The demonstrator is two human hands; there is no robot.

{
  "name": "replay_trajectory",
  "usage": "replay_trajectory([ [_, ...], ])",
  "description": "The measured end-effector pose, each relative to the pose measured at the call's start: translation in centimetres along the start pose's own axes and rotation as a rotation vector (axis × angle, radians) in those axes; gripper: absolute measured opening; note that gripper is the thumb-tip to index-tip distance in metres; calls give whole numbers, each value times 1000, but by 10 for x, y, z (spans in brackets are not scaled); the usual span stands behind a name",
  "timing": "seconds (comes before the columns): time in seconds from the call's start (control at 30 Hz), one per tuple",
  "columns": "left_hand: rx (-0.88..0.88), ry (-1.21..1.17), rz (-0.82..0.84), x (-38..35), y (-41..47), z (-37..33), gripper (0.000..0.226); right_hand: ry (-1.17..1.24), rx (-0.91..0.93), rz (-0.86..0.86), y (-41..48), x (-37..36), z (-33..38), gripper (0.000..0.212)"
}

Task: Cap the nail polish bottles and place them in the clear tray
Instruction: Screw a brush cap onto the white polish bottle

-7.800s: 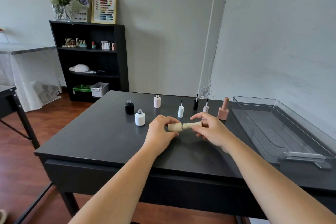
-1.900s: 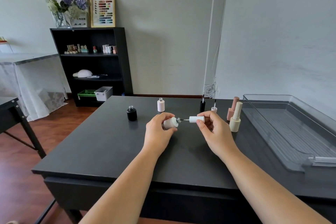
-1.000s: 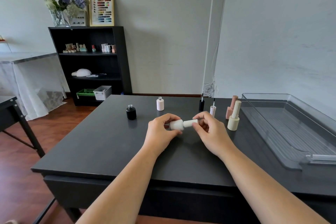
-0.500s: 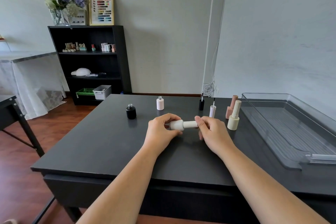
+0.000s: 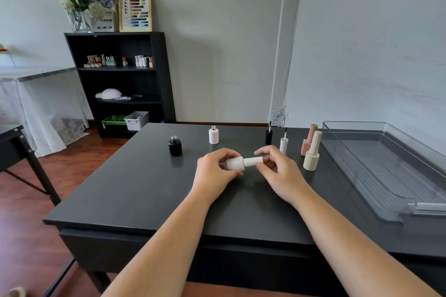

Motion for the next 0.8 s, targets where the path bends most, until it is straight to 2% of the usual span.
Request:
replay_trajectory([
  [0.03, 1, 0, 1, 0, 0, 0, 36, -28, 18, 1, 0, -1, 0, 5],
  [0.17, 6, -1, 7, -1, 0, 0, 37, -68, -49, -37, 2, 0, -5, 24],
  [0.23, 4, 0, -1, 0, 0, 0, 36, -14, -66, -17, 2, 0, -5, 15],
  [0.37, -7, 8, 1, 0, -1, -1, 36, -60, 30, 11, 1, -1, -2, 2],
  [0.5, -11, 18, 9, 0, -1, -2, 37, -63, -8, -31, 2, 1, -4, 21],
  [0.6, -1, 10, 3, 0, -1, -1, 36, -29, -3, 6, 1, 0, -2, 8],
  [0.8, -15, 19, 23, -1, -1, -2, 35, -53, 24, 15, 1, -1, -1, 3],
])
Point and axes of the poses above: each hand's wrist, its own y-axis towards the middle knuckle, its own x-axis out of the back of the hand, z = x × y, the point moved 5 cm from there along y, towards the middle knuckle, and after that the axes turned 14 degrees about -z, right-handed, at the moved point
